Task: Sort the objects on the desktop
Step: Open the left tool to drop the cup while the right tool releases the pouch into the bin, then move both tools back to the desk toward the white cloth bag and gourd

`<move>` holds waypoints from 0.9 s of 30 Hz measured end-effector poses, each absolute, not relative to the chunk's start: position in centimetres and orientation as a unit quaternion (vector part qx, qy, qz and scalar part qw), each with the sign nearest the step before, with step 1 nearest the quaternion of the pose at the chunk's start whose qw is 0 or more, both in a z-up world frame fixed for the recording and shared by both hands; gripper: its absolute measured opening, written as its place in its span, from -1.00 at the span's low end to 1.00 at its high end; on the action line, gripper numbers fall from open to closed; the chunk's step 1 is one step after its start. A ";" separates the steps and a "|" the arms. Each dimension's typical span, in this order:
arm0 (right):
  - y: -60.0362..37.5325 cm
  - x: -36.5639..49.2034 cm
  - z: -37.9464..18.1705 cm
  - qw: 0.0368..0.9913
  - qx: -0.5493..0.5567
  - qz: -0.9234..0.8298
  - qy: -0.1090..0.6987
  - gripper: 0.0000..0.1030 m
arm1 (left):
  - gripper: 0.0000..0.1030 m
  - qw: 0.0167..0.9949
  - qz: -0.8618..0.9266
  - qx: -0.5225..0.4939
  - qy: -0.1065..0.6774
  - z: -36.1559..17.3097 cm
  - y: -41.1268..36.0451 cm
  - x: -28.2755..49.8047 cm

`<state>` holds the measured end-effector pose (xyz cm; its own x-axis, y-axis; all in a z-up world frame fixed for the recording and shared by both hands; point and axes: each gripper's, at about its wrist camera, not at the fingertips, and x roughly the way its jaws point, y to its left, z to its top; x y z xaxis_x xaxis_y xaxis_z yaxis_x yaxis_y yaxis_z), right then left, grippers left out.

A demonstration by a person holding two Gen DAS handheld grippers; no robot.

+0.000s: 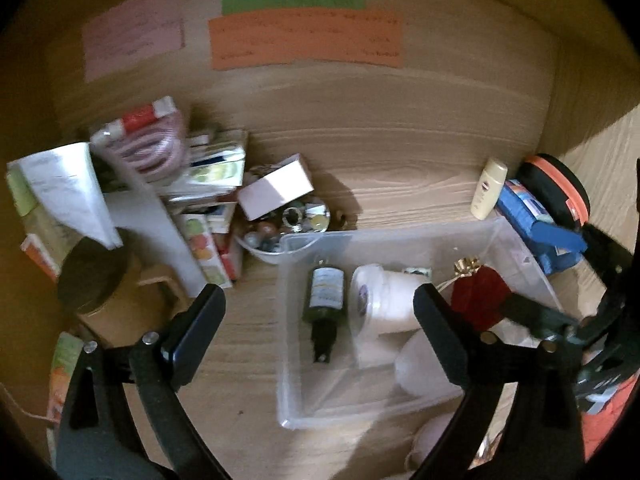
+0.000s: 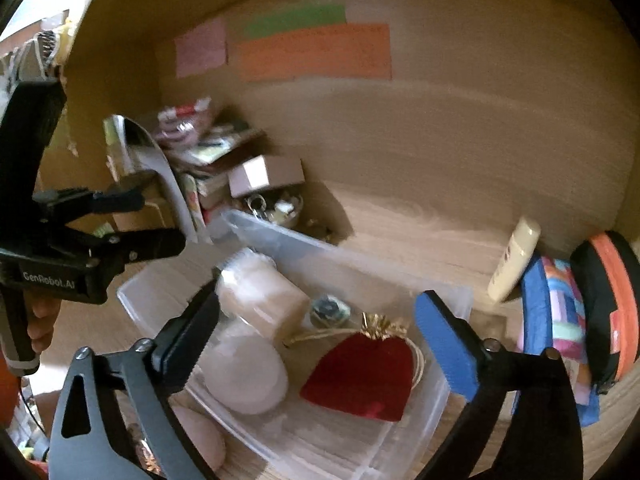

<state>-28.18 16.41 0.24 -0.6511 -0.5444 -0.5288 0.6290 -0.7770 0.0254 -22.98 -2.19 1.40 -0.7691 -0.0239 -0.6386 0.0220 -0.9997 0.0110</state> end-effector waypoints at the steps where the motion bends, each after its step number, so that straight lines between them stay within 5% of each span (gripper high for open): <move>1: 16.5 -27.9 0.6 0.327 0.257 -0.906 0.079 0.99 | 0.86 0.016 -0.942 0.335 -0.006 1.6 -2.2 -22.5; 27: 18.0 -13.6 7.6 0.243 0.163 -0.947 0.130 1.00 | 1.00 0.003 -0.983 0.178 -0.051 6.7 -1.2 -7.1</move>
